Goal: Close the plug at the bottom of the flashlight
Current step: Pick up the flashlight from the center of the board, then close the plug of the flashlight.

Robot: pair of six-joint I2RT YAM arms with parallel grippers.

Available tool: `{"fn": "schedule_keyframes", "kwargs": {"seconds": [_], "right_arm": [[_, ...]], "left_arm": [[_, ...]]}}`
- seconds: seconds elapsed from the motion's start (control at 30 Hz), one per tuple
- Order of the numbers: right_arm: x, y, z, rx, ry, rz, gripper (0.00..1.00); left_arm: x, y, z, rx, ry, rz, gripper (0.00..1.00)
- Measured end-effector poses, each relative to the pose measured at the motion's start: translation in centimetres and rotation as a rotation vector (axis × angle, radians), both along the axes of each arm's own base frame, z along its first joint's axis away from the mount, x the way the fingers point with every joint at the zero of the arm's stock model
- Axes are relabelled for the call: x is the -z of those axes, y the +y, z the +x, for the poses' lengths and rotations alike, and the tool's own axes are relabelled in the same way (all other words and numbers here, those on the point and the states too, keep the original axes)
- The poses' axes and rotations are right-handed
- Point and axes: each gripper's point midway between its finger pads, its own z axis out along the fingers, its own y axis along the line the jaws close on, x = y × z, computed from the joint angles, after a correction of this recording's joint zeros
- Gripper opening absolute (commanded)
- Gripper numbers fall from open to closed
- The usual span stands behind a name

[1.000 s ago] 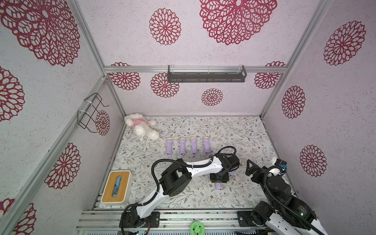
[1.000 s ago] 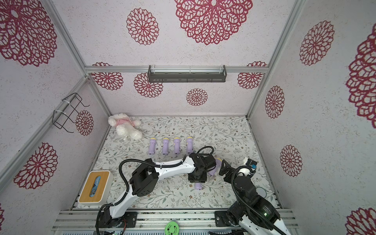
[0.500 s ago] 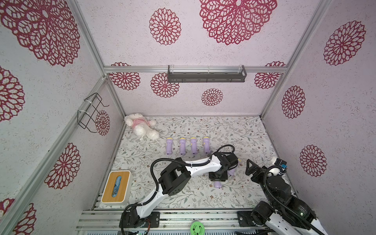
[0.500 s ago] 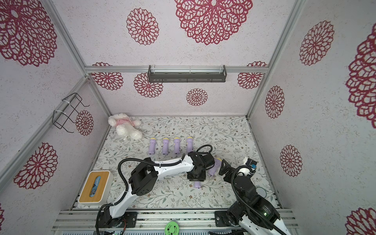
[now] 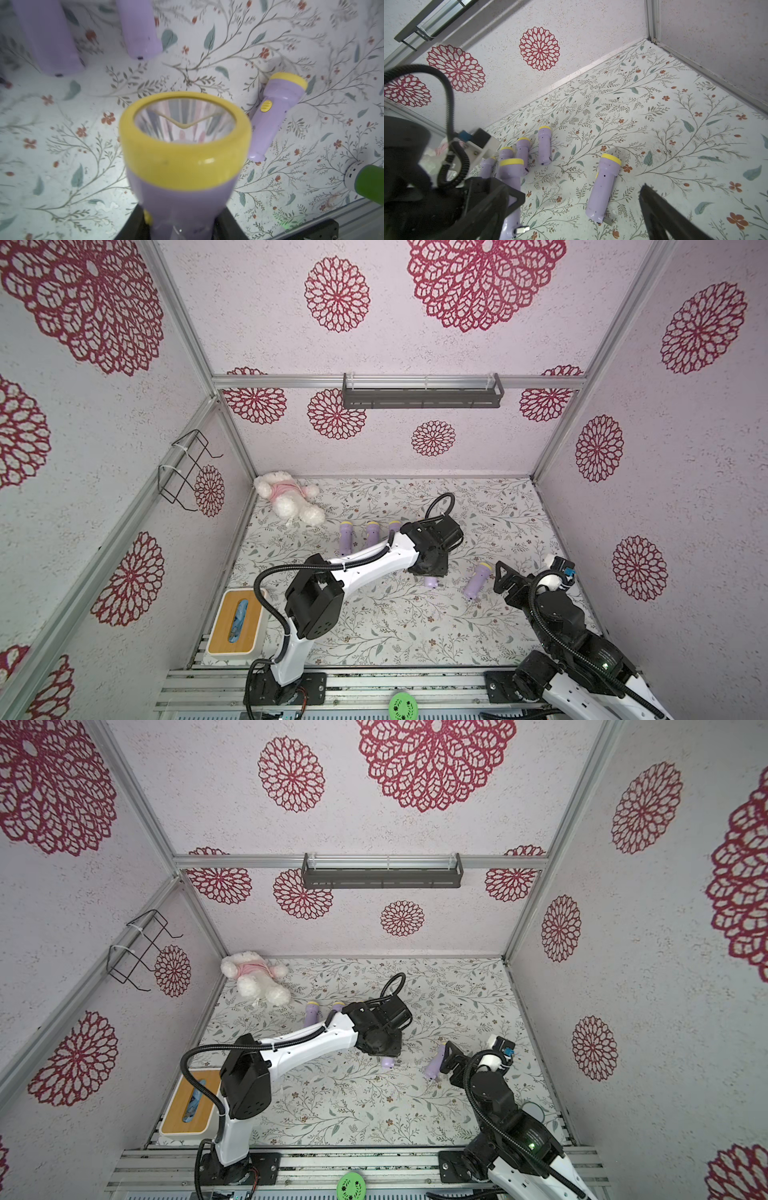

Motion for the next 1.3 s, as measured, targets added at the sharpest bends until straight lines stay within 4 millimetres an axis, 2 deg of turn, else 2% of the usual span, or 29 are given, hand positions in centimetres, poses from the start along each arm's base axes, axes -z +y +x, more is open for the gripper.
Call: {"fn": "schedule_keyframes", "kwargs": {"seconds": [0.17,0.27,0.4,0.6,0.7,0.97,1.07,1.2,1.3], "right_arm": [[0.0,0.6,0.4,-0.015,0.002,-0.007,0.99],[0.0,0.9,0.7,-0.019,0.003,-0.013,0.99],[0.1,1.2,0.9,-0.030,0.011,-0.024,0.99],[-0.3,2.2,1.3,-0.062,0.000,-0.008,0.99],[-0.5,3.1,1.7,-0.090,-0.003,0.009,0.99],[-0.8,6.8,3.4,-0.190,-0.004,0.069,0.99],[-1.2,8.7,4.2,-0.241,-0.014,0.121,0.99],[-1.7,11.5,5.3,-0.316,-0.021,0.215,0.99],[-1.9,13.8,6.5,-0.374,-0.020,0.305,0.99]], "left_arm": [[-4.9,0.8,1.2,0.067,-0.175,-0.031,0.00],[-6.8,1.2,1.3,0.100,-0.238,-0.091,0.00],[-7.8,2.3,2.2,0.099,-0.255,-0.230,0.00],[-7.7,6.3,6.8,-0.031,-0.228,-0.475,0.00],[-8.7,7.8,8.7,-0.065,-0.260,-0.553,0.00],[-14.1,9.0,8.9,-0.037,-0.369,-0.796,0.00],[-14.5,10.9,9.3,-0.072,-0.391,-0.881,0.00],[-13.8,13.3,10.4,-0.141,-0.398,-0.960,0.00],[-13.8,14.2,10.6,-0.168,-0.397,-1.027,0.00]]}}
